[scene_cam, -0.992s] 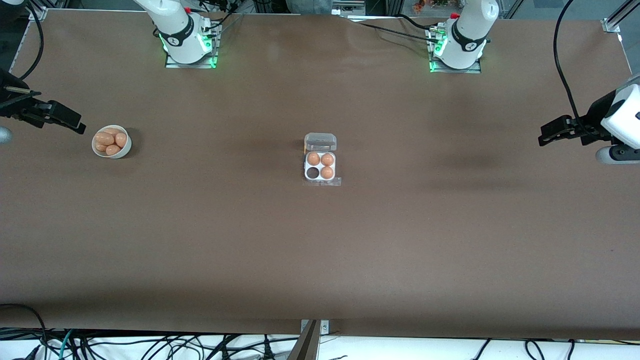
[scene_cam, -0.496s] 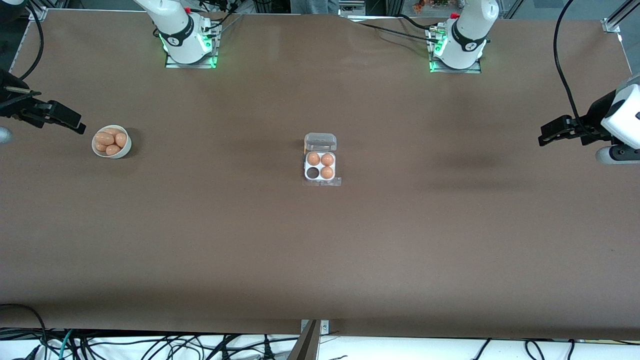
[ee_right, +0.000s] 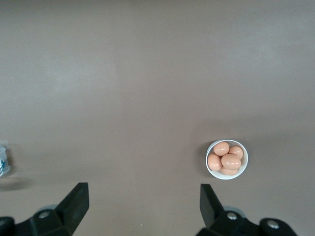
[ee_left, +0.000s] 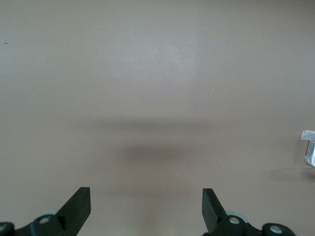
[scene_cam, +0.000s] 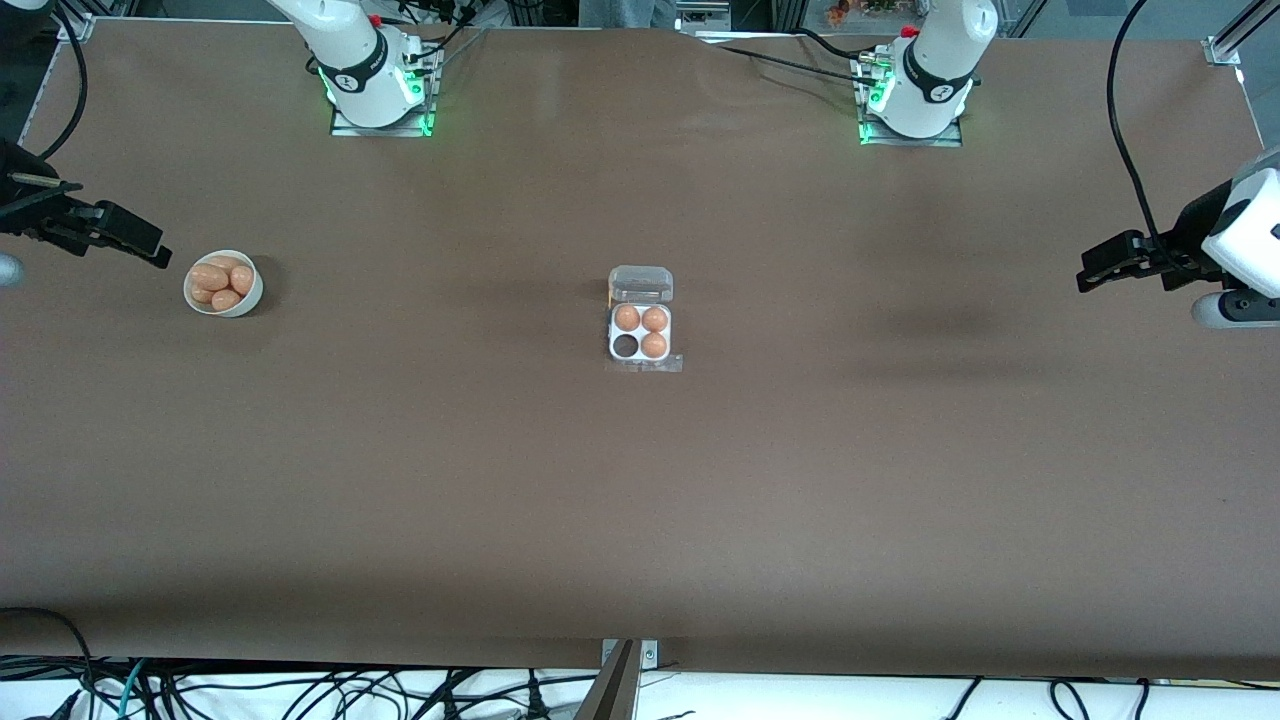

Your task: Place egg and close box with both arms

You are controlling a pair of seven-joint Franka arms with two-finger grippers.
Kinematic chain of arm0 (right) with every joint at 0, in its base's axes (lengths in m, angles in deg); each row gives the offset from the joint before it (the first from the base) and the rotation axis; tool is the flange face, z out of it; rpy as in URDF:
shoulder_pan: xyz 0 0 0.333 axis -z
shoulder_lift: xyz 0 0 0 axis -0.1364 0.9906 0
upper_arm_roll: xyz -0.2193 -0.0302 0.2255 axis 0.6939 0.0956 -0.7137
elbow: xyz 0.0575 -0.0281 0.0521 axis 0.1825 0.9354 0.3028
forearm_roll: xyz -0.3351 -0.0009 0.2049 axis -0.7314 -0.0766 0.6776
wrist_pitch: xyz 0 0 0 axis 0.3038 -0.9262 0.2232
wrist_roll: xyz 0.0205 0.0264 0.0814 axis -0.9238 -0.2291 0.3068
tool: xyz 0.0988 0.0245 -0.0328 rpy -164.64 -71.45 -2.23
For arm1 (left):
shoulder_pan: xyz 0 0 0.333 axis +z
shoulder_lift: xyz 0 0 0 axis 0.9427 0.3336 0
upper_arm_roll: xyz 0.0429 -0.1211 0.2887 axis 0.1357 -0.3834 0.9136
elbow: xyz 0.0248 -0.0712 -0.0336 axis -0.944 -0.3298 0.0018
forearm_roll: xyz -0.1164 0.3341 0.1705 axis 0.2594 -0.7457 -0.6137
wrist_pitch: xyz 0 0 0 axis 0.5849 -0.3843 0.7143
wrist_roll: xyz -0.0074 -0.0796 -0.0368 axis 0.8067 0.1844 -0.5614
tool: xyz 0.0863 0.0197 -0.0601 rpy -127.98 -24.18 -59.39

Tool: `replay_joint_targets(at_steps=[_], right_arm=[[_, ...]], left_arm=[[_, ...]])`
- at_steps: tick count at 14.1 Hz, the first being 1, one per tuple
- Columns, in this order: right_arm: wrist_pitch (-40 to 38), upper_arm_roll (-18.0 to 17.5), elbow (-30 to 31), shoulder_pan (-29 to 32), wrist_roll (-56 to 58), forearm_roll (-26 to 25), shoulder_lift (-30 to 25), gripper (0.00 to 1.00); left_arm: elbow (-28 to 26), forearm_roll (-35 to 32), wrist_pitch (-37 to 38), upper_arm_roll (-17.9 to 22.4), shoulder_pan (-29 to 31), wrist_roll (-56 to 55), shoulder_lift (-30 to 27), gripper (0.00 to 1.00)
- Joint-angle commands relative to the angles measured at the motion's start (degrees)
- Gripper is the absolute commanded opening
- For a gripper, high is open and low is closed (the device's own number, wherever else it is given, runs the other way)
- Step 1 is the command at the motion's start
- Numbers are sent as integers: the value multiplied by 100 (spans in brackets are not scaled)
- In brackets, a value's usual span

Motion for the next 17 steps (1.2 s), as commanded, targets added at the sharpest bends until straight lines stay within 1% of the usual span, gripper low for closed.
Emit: replay_joint_targets(at_steps=[1, 17], right_arm=[[-13, -15, 47, 22, 66, 31, -74, 100], [-154, -15, 47, 22, 31, 58, -65, 100]], left_arm=[[108, 69, 132, 1, 26, 43, -15, 100], [108, 69, 132, 10, 35, 43, -6, 100]])
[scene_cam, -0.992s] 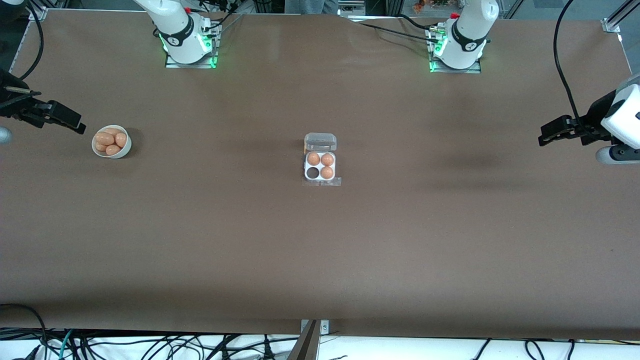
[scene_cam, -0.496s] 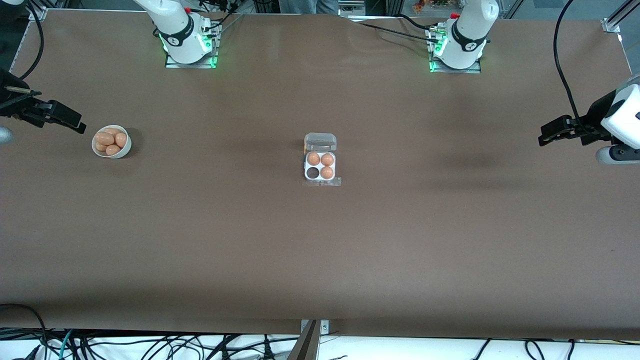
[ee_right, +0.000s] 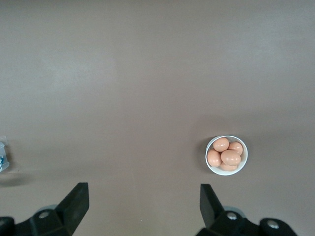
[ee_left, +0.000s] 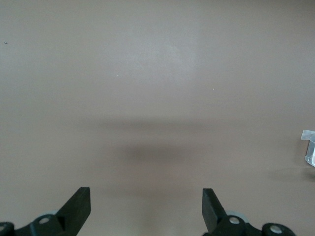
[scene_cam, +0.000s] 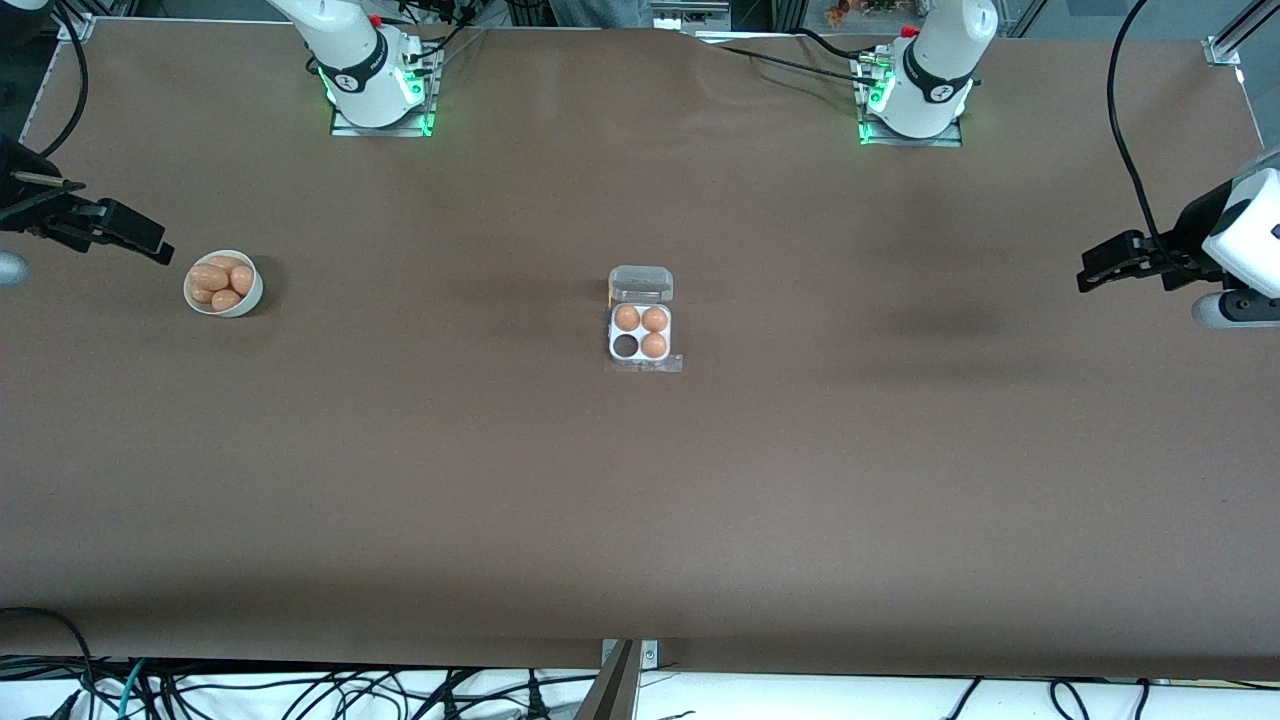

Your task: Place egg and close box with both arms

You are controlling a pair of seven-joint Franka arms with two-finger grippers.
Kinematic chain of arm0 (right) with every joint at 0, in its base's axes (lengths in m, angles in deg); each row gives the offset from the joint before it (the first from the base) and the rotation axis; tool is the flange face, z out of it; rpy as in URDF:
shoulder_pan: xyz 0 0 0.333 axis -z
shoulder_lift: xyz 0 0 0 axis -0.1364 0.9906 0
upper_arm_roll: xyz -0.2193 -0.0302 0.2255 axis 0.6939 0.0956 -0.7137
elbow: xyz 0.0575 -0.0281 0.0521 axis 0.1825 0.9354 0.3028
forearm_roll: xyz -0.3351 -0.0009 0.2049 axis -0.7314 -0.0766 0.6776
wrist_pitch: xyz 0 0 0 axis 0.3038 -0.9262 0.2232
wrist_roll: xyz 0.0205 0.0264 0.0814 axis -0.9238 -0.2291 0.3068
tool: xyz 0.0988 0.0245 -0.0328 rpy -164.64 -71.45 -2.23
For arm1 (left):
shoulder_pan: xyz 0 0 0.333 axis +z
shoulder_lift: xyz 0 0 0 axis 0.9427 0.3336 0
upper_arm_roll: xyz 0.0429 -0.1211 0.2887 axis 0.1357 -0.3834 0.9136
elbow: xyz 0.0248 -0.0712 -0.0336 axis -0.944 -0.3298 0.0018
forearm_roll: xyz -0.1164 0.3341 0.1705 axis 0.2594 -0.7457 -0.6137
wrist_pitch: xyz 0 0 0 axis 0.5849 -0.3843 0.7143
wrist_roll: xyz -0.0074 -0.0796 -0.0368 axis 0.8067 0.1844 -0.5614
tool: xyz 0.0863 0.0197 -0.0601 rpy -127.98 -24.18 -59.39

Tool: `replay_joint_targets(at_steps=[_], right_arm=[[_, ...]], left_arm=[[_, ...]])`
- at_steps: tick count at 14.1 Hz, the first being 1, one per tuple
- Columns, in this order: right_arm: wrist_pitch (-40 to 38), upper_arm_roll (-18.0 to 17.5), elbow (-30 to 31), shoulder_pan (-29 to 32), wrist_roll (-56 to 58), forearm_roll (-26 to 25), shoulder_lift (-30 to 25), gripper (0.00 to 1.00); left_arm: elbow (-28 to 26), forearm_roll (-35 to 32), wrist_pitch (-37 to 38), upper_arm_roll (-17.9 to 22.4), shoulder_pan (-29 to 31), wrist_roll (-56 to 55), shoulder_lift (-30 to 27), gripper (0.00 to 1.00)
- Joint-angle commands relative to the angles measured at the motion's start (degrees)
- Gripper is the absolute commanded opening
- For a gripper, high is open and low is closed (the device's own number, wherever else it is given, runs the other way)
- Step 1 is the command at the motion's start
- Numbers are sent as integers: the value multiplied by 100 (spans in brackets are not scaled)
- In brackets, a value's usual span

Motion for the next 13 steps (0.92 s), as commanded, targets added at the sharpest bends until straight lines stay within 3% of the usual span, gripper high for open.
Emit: replay_joint_targets(at_steps=[1, 5, 10, 13], right_arm=[[-45, -6, 47, 31, 30, 66, -48, 100], [-413, 221, 55, 40, 764, 40, 276, 100], [-300, 1188, 187, 57, 1700, 119, 952, 100], [435, 1426, 949, 75, 1778, 128, 1060, 100]], left_arm=[[108, 69, 132, 6, 23, 52, -15, 100], [108, 69, 132, 6, 32, 78, -15, 100], [108, 69, 132, 6, 32, 105, -15, 100], [108, 69, 132, 6, 32, 113, -15, 100]])
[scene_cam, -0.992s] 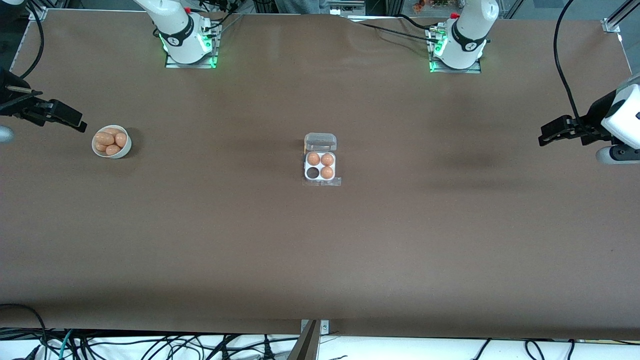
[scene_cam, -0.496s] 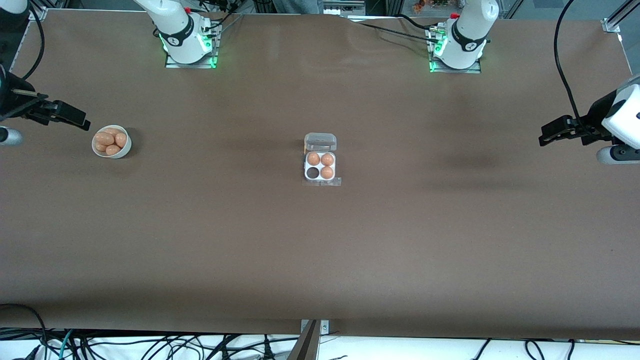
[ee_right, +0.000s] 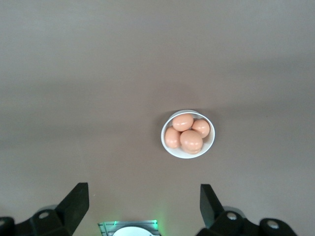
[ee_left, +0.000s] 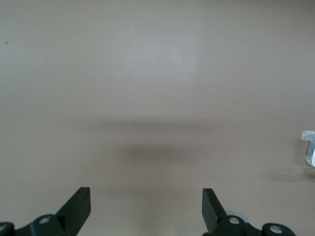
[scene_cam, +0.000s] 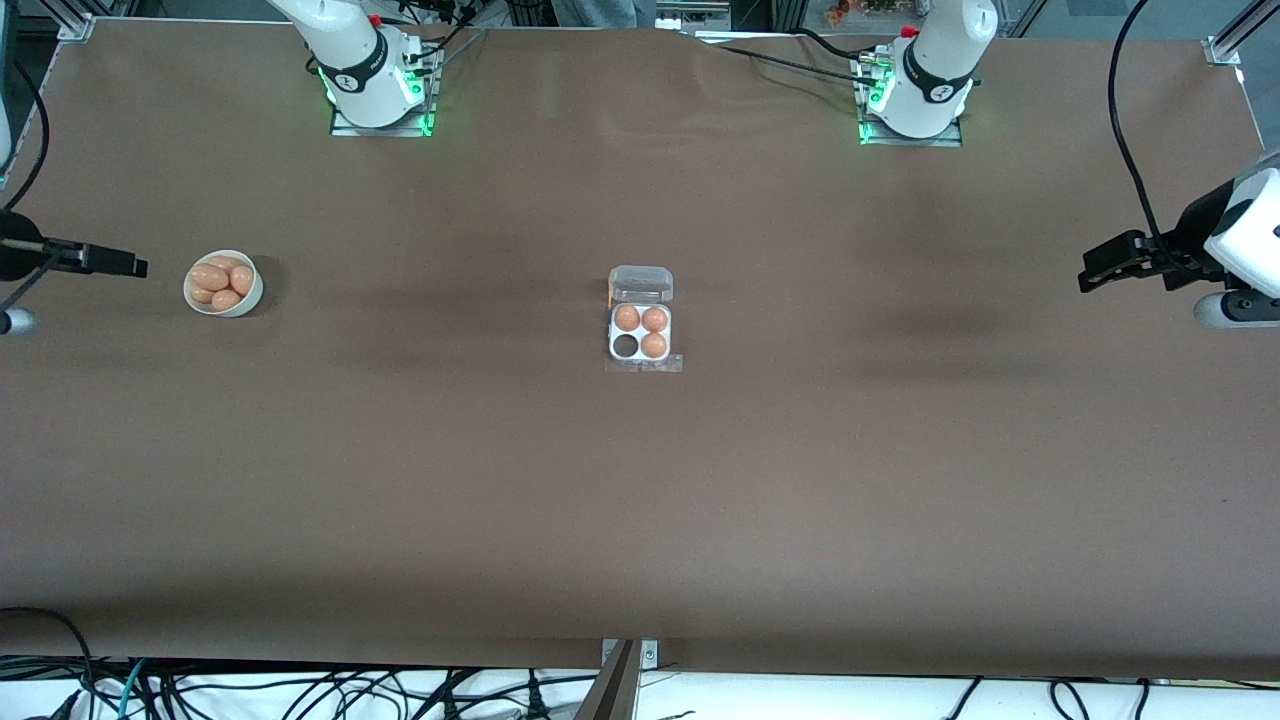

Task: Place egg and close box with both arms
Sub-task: 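Reach the right gripper down into the white bowl of eggs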

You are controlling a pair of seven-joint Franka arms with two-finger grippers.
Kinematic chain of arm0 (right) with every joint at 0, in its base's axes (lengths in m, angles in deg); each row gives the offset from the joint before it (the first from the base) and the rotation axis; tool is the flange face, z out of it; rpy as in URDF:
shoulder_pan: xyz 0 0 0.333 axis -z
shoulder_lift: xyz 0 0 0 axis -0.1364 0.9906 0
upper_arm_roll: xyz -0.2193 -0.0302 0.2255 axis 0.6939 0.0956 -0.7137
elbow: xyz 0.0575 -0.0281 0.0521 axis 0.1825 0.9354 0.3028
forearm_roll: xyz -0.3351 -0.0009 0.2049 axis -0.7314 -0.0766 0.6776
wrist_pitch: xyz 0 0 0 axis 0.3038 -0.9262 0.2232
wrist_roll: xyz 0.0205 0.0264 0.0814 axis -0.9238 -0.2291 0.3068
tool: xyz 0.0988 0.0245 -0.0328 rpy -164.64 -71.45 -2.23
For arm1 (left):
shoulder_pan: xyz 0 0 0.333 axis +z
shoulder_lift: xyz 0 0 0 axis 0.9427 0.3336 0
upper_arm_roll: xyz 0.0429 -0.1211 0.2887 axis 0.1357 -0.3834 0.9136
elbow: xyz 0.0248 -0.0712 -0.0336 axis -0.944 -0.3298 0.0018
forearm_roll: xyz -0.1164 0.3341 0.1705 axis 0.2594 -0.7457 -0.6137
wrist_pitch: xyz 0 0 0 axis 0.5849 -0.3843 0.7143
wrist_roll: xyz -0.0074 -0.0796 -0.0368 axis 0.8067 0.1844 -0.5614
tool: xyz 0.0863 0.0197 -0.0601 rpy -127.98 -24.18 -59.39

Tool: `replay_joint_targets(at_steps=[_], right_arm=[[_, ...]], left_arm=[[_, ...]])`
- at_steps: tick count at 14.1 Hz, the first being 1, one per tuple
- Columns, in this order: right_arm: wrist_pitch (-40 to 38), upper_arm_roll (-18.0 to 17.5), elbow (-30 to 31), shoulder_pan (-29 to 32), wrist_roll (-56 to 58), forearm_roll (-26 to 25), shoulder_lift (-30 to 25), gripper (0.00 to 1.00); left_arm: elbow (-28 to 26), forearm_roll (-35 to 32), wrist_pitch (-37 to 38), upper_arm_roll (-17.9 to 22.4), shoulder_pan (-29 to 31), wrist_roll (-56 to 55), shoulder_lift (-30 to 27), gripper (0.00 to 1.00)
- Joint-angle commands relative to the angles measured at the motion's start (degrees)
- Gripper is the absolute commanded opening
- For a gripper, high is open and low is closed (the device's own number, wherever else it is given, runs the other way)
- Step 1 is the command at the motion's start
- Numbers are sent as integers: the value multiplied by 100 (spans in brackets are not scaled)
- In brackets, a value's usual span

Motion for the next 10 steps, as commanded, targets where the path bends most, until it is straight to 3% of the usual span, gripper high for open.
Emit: replay_joint_targets(at_steps=[1, 4, 10], right_arm=[[687, 163, 781, -1, 419, 83, -60, 100], [1644, 506, 1537, 8, 1352, 91, -16, 100], [2463, 577, 2285, 156, 1896, 266, 230, 100]], left_arm=[[104, 69, 132, 1, 30, 113, -6, 100], [104, 69, 132, 1, 30, 113, -6, 100], [104, 69, 132, 1, 30, 122, -6, 100]])
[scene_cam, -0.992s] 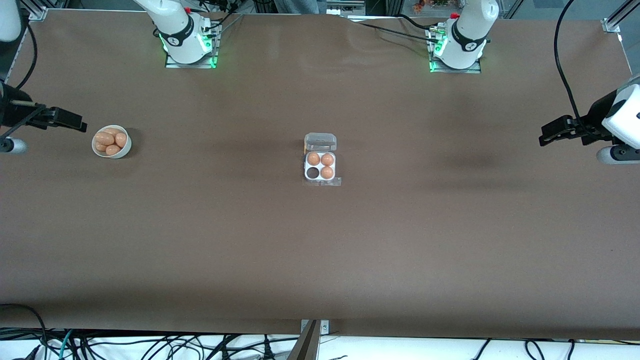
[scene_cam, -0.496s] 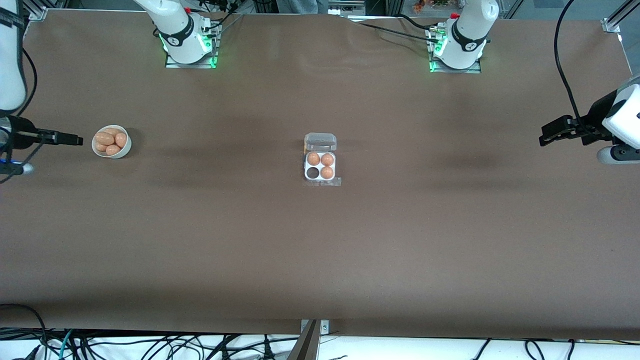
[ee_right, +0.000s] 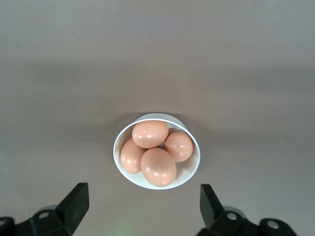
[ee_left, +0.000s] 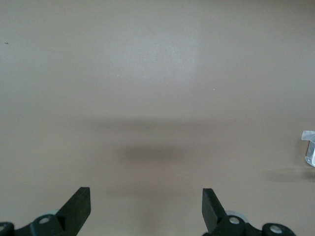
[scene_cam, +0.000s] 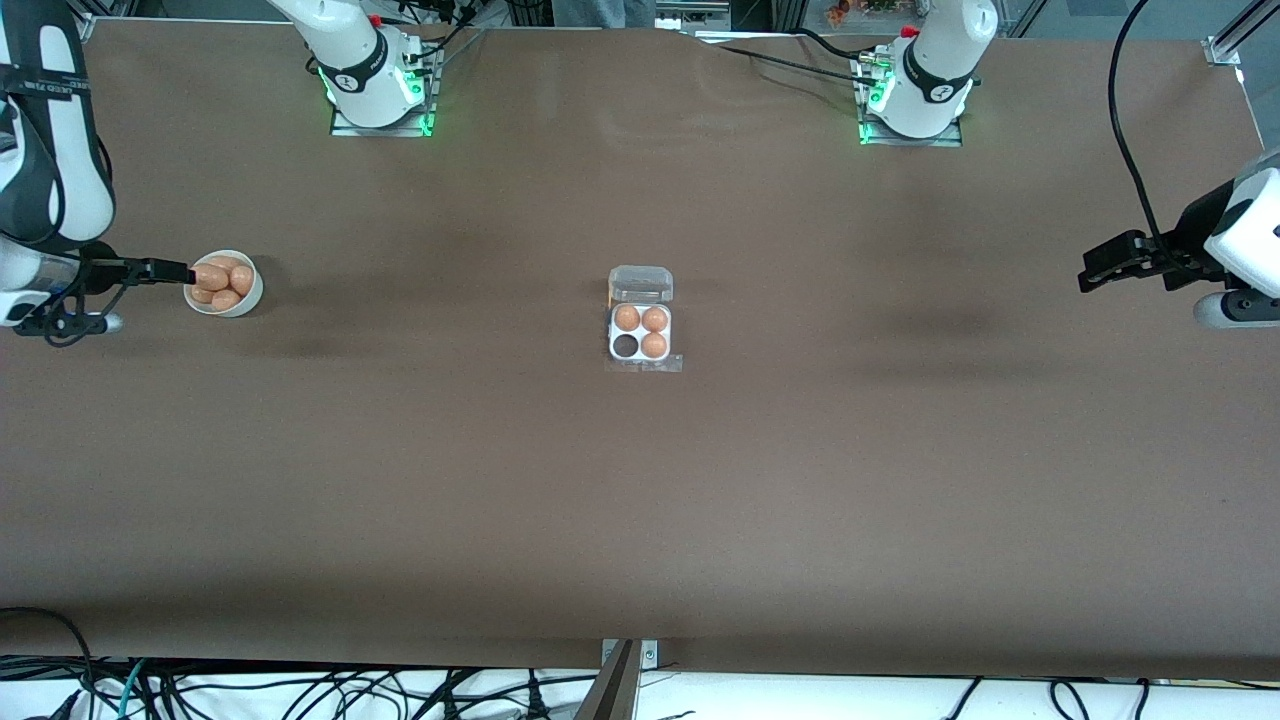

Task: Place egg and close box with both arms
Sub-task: 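Reach the right gripper down into the white bowl of eggs, then close the right gripper around one brown egg in the bowl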

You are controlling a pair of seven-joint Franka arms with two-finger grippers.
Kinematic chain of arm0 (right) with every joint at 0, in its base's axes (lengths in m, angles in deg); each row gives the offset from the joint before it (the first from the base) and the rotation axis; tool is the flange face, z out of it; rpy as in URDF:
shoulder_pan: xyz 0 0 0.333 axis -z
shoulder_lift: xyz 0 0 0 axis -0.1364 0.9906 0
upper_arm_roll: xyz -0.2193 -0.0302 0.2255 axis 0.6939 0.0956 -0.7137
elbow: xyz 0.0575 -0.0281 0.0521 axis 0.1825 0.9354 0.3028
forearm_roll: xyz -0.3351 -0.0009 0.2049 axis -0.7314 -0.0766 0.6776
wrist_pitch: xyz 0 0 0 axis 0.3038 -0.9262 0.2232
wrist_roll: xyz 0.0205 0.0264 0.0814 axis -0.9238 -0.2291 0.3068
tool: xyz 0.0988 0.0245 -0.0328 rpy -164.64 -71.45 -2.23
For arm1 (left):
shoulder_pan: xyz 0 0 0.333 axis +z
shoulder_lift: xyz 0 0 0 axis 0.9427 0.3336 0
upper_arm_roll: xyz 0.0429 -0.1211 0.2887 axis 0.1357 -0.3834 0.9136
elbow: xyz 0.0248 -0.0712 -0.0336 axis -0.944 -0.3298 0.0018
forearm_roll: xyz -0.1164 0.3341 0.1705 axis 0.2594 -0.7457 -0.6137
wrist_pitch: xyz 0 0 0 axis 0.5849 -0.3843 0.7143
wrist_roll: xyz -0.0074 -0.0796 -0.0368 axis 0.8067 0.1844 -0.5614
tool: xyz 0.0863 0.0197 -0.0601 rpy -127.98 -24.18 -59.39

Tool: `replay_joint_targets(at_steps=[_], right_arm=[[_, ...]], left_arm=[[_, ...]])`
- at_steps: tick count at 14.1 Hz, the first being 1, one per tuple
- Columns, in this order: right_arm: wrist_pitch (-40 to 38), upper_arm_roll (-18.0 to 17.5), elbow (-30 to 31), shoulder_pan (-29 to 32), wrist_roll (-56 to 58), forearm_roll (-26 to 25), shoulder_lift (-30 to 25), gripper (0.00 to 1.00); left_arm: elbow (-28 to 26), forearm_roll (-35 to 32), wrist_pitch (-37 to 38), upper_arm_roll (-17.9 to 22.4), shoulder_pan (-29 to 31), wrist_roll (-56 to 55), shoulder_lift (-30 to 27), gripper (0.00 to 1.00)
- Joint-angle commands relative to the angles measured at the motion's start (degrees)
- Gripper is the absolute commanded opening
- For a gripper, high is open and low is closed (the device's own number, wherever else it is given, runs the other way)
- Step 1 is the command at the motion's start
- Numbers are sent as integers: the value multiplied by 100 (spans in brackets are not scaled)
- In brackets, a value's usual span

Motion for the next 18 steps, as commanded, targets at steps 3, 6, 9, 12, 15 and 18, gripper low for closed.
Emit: replay_joint_targets(at_steps=[3, 6, 9, 12, 15, 18], right_arm=[[865, 11, 549, 249, 671, 393, 151, 100], [945, 11, 655, 301, 760, 456, 196, 100], [989, 19, 691, 310, 769, 587, 266, 100], [963, 19, 717, 328, 769, 587, 328, 100], [928, 19, 708, 380, 769, 579, 398, 98], [919, 19, 708, 381, 769, 579, 398, 75]], left_arm=[[103, 69, 132, 1, 30, 118, -6, 100], [103, 69, 132, 1, 30, 109, -6, 100], [103, 69, 132, 1, 30, 109, -15, 100], [103, 69, 132, 1, 30, 109, -6, 100], [103, 69, 132, 1, 30, 109, -6, 100], [103, 69, 132, 1, 30, 109, -6, 100]])
